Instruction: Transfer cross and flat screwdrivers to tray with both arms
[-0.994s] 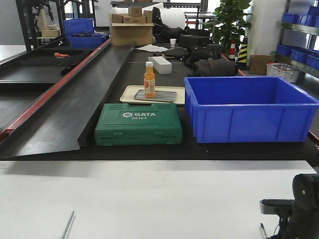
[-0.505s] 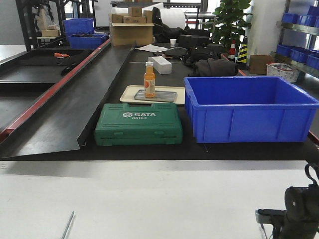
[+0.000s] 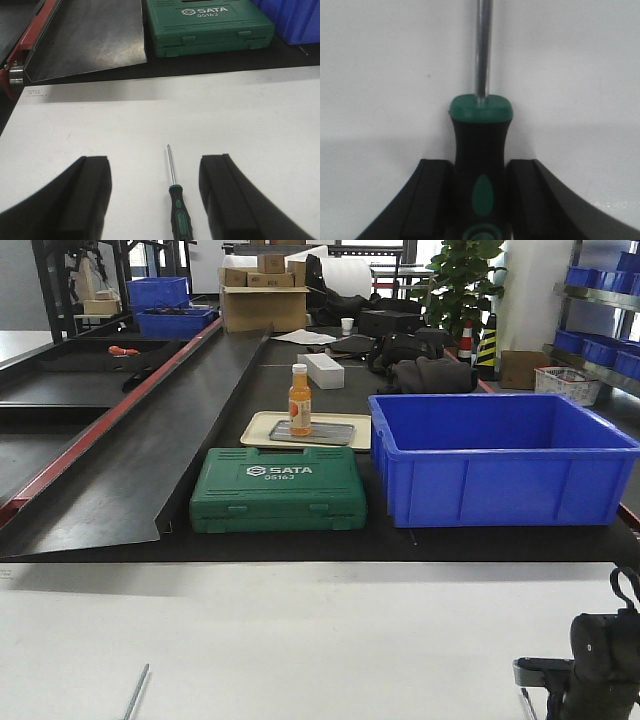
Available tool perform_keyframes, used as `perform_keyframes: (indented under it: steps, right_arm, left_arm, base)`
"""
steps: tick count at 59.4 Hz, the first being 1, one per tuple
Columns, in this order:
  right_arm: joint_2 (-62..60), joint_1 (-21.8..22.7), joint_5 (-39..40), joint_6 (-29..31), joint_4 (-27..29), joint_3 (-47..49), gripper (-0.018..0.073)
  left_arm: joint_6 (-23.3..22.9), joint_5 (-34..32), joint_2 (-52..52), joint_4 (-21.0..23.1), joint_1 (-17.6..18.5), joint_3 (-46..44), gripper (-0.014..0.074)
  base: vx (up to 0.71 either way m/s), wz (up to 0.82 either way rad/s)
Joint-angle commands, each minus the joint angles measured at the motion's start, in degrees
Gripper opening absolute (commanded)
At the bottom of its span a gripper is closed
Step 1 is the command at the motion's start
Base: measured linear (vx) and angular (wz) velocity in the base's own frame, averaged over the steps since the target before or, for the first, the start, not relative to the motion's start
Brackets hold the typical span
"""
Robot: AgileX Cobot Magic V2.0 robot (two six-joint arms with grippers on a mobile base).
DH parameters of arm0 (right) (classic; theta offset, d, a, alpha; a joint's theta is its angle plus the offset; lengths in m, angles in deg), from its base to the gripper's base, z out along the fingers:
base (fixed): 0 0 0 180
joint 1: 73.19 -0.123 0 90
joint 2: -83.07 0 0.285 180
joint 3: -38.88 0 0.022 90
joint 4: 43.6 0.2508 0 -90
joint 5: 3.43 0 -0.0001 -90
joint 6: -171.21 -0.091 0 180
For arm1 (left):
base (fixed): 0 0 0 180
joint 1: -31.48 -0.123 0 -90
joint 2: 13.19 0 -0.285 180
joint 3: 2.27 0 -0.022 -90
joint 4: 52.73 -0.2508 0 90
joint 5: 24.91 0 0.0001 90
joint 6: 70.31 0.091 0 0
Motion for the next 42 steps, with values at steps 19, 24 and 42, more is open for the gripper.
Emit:
perform_keyframes:
  steps: [19, 24, 42]
  right_arm:
    - [-1.17, 0.10, 0.13, 0.58, 1.48, 0.60, -0.0011]
    - [-1.17, 0.10, -0.10, 0.58, 1.65, 0.60, -0.0011]
    - [-1.17, 0.10, -0.83, 1.89, 1.81, 0.60, -0.0011]
  left_arm:
    - [-5.05, 5.67, -9.42, 0.61, 0.08, -8.44, 0.0513]
    - [-5.49, 8.22, -14.65, 0.56, 0.08, -12.30, 0.0513]
    - [-5.88, 18.17, -36.02, 0.66, 0.08, -26.71, 0.0513]
  base:
    - [0.00, 0.00]
    - [0.00, 0.00]
    - [0.00, 0.00]
